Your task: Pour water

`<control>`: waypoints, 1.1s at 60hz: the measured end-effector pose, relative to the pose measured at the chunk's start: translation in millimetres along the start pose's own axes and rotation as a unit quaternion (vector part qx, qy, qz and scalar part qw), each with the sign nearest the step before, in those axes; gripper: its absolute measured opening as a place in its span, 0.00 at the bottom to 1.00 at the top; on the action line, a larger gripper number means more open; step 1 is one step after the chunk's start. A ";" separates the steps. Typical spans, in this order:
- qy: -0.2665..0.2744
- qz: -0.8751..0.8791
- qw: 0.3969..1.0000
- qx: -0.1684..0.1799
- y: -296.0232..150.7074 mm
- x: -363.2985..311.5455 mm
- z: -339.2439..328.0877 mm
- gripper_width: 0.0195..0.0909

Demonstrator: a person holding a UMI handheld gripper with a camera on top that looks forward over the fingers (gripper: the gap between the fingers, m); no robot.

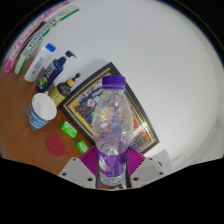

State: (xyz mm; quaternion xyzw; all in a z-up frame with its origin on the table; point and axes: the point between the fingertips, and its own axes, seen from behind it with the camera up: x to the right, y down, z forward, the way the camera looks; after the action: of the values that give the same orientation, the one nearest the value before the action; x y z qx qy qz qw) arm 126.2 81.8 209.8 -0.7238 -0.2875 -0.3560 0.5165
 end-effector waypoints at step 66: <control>-0.106 0.148 0.983 0.035 -79.9 -41.5 42.0 0.20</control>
State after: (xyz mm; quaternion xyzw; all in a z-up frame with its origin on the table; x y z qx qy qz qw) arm 48.6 143.9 210.4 -0.7732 -0.2428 -0.1868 0.5553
